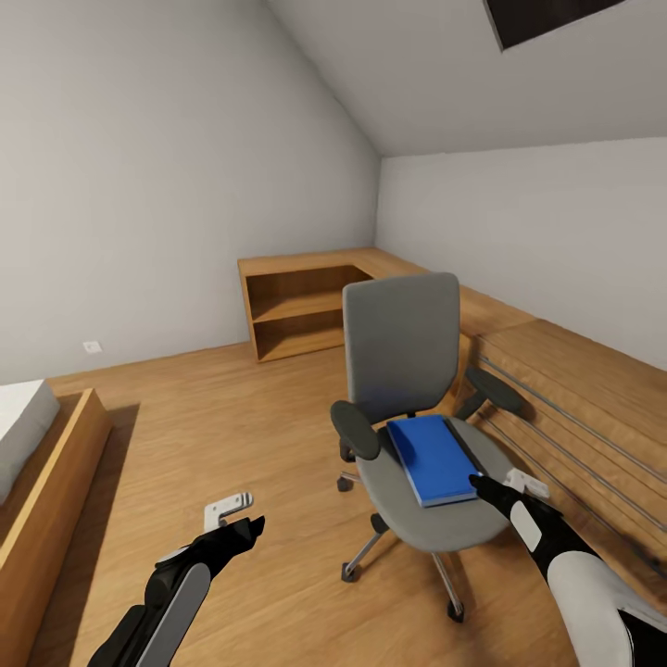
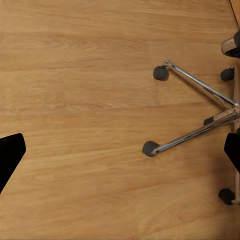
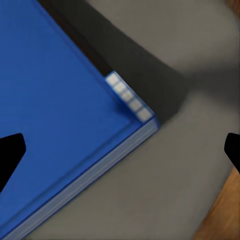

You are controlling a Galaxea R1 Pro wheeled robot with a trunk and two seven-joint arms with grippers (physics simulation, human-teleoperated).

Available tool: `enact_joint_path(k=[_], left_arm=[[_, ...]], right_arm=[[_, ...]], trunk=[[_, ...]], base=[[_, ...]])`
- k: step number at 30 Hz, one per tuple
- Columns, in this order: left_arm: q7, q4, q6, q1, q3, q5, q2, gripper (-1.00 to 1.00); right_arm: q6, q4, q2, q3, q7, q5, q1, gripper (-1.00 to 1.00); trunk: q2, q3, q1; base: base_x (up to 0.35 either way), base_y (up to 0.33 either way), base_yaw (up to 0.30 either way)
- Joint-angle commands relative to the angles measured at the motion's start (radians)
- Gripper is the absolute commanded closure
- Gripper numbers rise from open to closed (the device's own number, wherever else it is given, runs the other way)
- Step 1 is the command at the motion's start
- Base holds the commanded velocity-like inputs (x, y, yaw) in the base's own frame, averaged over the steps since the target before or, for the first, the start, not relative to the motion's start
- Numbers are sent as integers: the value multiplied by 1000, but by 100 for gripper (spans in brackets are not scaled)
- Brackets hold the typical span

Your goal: In the bedroom, organize the workspace by keeping the computer under the desk, ensuring the monitor is on the desk, placing the keyboard on the desk next to the monitor, placing the mouse on the desk next to the keyboard, moving the folder from the swivel chair onto the desk next to the mouse, stacking the notebook on top of the folder with the pen on top of the notebook, and positioning the swivel chair next to the desk.

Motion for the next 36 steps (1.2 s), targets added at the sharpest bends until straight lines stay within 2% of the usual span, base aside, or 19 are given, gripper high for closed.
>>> enact_joint_path(k=[1,8,18,36], left_arm=[[10,-1,1,-1,-2,11,1,-100],[11,8,0,-1,-2,10,1,-100],[10,27,-2,-1,-5,5,0,-100],[11,40,-5,-1,-6,2,-2,-100]], right_arm=[[5,-1,0,-5,5,-7,-1,-100],[4,-7,12,3,6,1,-1,-100],[-49,-9,22,71,10,21,-1,-100],[-67,-7,28,76,15,24,-1,-100]], trunk=[[0,-1,0],[0,-1,0],[0,-1,0],[0,-1,0]], base=[[0,0,0],[0,0,0],[171,0,0],[207,0,0]])
